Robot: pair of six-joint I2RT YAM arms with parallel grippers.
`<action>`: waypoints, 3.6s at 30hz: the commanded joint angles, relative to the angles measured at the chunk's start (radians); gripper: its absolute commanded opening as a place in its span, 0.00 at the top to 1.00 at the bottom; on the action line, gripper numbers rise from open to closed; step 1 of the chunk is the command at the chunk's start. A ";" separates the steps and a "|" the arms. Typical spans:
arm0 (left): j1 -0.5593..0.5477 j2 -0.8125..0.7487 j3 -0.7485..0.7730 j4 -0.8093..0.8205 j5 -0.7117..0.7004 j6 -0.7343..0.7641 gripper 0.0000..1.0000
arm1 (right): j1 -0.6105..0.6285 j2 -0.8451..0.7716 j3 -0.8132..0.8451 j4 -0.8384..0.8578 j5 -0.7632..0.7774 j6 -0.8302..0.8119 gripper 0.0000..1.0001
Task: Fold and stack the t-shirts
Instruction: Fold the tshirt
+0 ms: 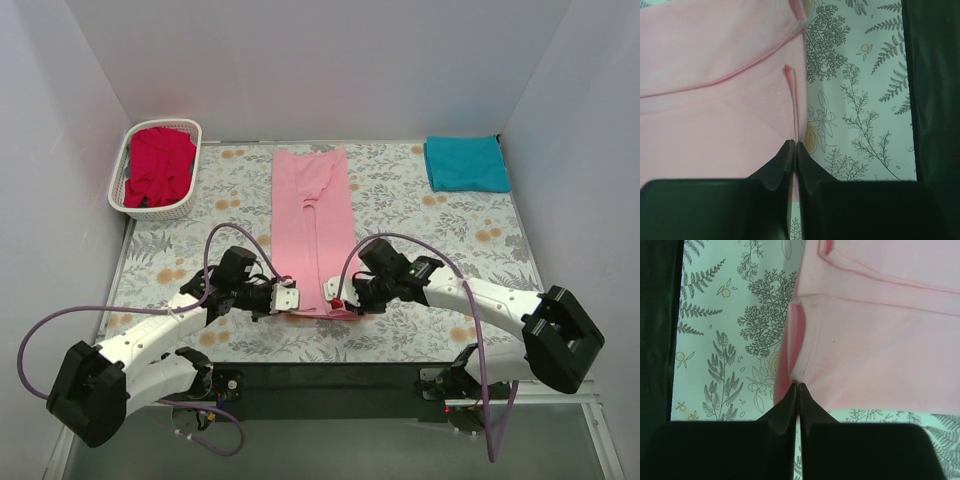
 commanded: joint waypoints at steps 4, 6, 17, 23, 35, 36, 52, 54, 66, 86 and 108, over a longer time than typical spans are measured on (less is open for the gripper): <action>-0.008 0.033 -0.016 -0.014 0.002 -0.033 1.00 | 0.046 0.076 -0.050 0.028 0.028 0.036 0.97; -0.010 0.042 -0.016 -0.010 0.003 -0.028 1.00 | 0.060 0.109 -0.054 0.036 0.034 0.037 0.74; -0.016 0.084 -0.046 0.016 -0.015 -0.028 1.00 | 0.105 0.132 -0.061 0.062 0.051 0.074 0.49; -0.025 0.091 -0.073 0.030 -0.029 -0.019 1.00 | 0.125 0.113 -0.057 0.076 0.065 0.102 0.57; -0.033 0.105 -0.067 0.046 -0.024 -0.026 1.00 | 0.140 0.118 -0.041 0.076 0.047 0.128 0.47; -0.031 0.105 -0.067 0.047 -0.024 -0.025 1.00 | 0.140 0.127 -0.057 0.087 0.048 0.126 0.47; -0.031 0.057 -0.077 0.046 -0.023 -0.033 1.00 | 0.142 0.270 -0.137 0.156 0.119 0.129 0.89; -0.033 0.039 -0.082 0.047 -0.021 -0.031 1.00 | 0.142 0.259 -0.137 0.150 0.133 0.134 0.99; -0.036 -0.073 -0.036 -0.047 0.012 -0.093 1.00 | 0.174 0.032 -0.050 -0.028 0.067 0.173 0.99; 0.251 0.367 0.360 0.168 0.046 0.001 1.00 | -0.143 0.314 0.427 -0.171 0.097 -0.165 0.99; 0.392 0.803 0.694 0.280 0.097 0.075 1.00 | -0.272 0.770 0.952 -0.231 0.099 -0.318 0.99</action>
